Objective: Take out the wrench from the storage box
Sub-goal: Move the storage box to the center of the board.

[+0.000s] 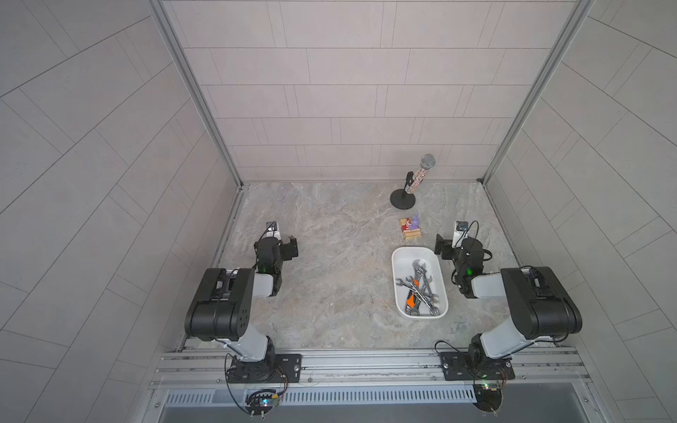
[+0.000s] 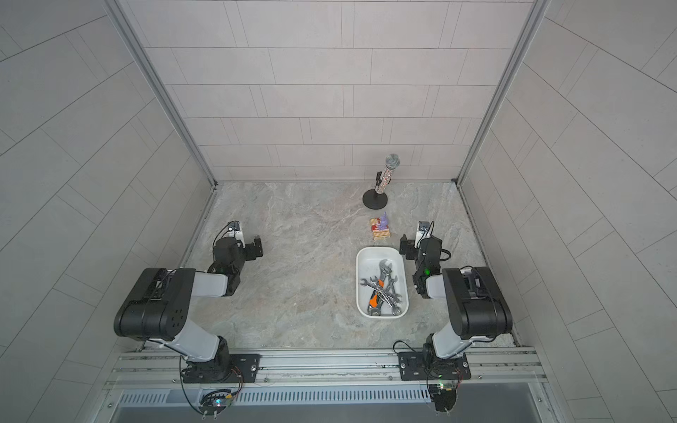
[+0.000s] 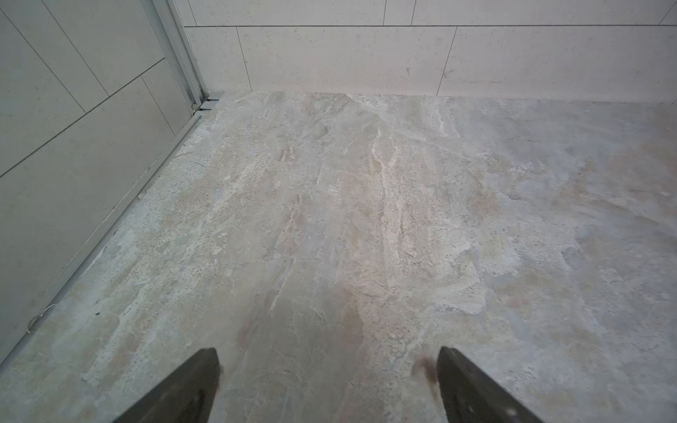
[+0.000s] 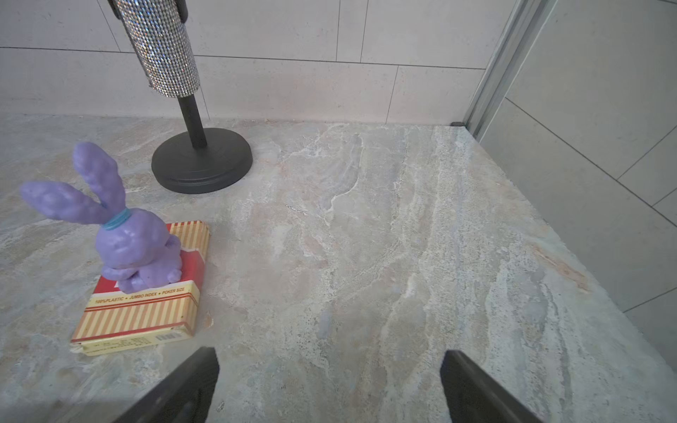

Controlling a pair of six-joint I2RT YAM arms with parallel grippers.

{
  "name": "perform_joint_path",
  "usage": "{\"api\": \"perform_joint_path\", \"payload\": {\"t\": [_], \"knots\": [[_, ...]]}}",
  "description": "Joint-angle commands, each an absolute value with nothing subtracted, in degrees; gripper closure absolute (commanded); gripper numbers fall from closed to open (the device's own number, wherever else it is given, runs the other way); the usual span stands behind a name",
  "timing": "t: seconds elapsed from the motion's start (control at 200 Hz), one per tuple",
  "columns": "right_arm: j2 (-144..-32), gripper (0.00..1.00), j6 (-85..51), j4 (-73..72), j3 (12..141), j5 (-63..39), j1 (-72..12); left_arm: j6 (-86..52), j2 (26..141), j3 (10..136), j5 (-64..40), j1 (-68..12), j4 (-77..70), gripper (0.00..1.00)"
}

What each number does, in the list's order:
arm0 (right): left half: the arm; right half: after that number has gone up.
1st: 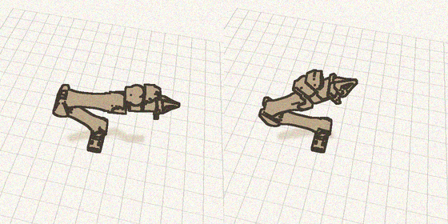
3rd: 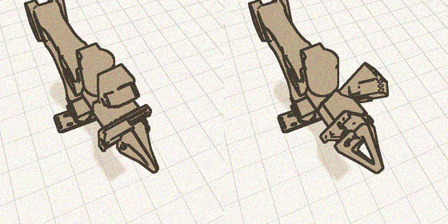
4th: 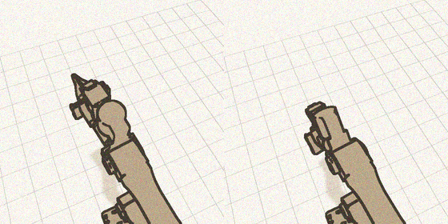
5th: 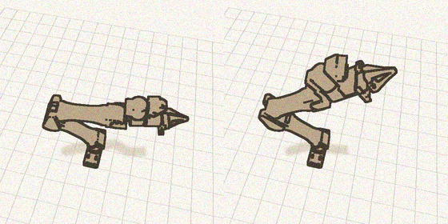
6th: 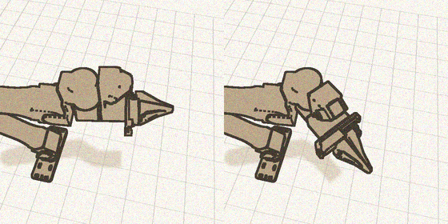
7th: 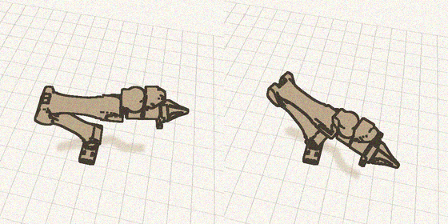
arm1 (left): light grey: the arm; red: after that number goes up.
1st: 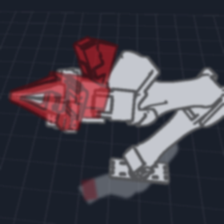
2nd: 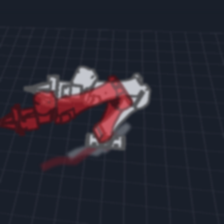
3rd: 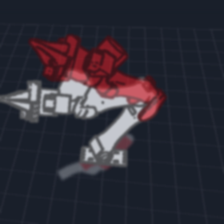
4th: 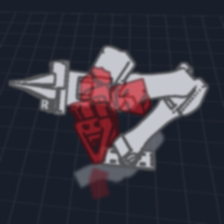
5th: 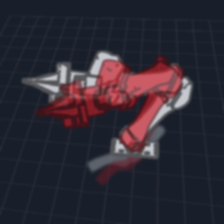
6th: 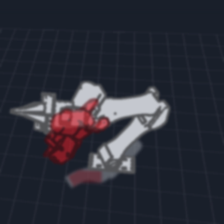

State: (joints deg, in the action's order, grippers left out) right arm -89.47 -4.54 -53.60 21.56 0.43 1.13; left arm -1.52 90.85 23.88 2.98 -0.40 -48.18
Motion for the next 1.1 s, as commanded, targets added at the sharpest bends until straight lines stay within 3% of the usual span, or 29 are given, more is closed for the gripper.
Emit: {"api": "perform_joint_path", "payload": {"t": [0.0,0.485,0.57,0.61,0.705,0.76,0.945,1.09], "knots": [[-89.5,0.00,-4.9,-52.6,21.7,0.0,1.5,-1.3,89.5,23.4,2.8,-0.3,-49.3,0.00],[-89.4,0.00,-4.3,-52.8,21.5,1.2,0.9,-2.4,89.3,23.3,4.8,-0.1,-49.0,0.00],[-86.7,0.00,-4.8,-49.9,22.3,9.5,-0.8,-2.2,89.4,23.1,5.2,-0.2,-49.5,0.00],[-83.5,0.00,-4.0,-44.4,24.1,12.4,-2.0,-3.3,88.2,23.3,9.9,-0.6,-48.9,0.00],[-78.3,0.00,-3.1,-23.0,34.9,19.7,-7.2,-6.4,77.9,28.3,34.1,-5.5,-31.0,0.00],[-76.8,0.00,-3.2,-11.8,41.8,20.0,-9.4,-6.5,73.0,31.2,40.0,-8.0,-23.0,0.00],[-68.9,0.00,-15.1,9.2,49.4,17.4,-13.4,-14.8,63.1,35.4,43.3,-16.9,-6.9,0.00],[-60.7,0.00,-29.0,10.6,41.4,1.4,-15.7,-24.9,63.9,41.2,37.1,-25.6,7.1,0.00]]}}
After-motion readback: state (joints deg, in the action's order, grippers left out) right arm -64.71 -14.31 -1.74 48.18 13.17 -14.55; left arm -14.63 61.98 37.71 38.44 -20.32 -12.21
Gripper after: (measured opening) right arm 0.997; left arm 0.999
